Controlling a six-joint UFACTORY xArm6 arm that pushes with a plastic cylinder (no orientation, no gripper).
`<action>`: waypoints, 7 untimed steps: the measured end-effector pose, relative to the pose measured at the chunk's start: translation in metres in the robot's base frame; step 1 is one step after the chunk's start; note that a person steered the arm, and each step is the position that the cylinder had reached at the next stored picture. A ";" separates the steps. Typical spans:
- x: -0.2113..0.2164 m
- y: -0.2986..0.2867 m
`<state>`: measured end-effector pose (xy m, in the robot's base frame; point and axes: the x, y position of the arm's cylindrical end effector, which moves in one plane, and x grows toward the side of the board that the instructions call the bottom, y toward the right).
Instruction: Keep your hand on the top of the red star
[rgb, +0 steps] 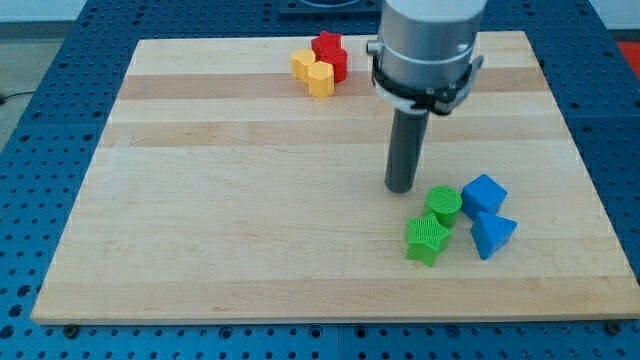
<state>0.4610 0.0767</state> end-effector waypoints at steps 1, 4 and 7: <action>-0.041 0.047; -0.268 0.083; -0.268 -0.004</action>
